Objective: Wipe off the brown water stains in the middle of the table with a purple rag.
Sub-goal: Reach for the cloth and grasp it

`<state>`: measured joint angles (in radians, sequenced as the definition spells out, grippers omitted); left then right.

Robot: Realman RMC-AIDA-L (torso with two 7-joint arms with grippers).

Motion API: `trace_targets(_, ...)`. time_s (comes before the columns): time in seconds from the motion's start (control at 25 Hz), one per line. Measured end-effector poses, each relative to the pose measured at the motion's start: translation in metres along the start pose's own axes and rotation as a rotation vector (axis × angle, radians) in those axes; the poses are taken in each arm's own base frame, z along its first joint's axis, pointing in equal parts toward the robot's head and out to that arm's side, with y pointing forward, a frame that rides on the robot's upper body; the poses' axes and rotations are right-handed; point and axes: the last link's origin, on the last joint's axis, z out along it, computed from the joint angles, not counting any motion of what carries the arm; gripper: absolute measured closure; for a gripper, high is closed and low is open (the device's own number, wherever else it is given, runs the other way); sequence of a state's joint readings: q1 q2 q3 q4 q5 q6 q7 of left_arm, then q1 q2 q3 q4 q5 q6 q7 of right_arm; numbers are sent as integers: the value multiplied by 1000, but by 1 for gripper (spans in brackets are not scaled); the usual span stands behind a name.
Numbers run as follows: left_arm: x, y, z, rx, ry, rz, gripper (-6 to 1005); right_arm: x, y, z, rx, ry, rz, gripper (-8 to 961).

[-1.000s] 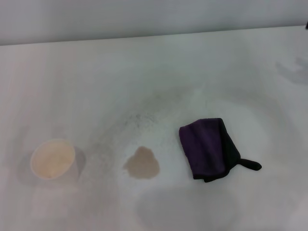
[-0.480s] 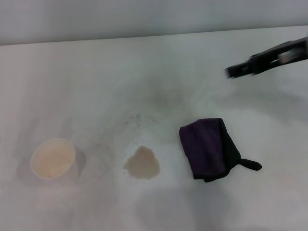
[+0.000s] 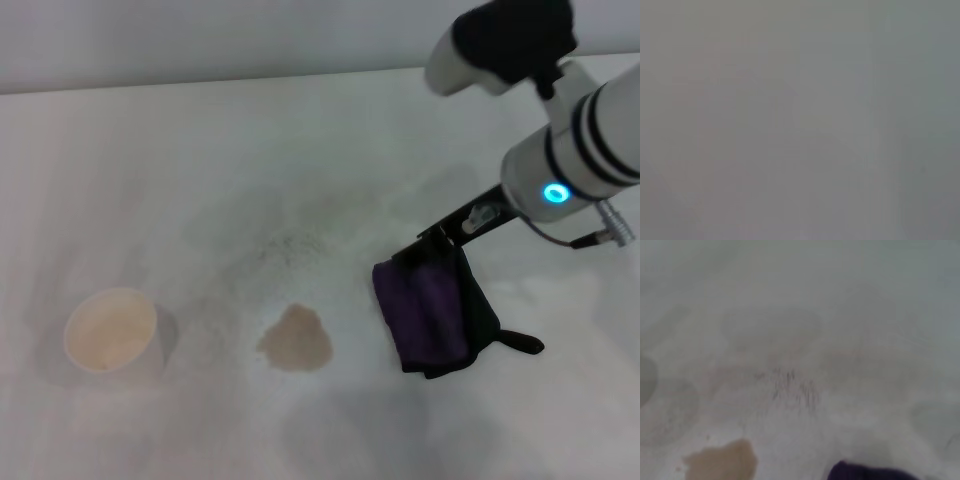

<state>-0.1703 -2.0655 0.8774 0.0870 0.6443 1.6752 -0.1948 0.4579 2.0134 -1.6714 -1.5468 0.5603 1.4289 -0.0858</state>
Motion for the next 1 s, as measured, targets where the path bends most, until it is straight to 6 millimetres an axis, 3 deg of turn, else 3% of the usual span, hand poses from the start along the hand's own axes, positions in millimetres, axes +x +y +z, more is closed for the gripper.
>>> trace_targets(0.44, 1, -1, 5, -5, 10, 31, 106, 5, 29, 16, 27, 85, -3, 223)
trace_targets(1.0, 2, -3, 6, -7, 13, 43, 106, 14, 24, 40, 104, 164, 47, 263)
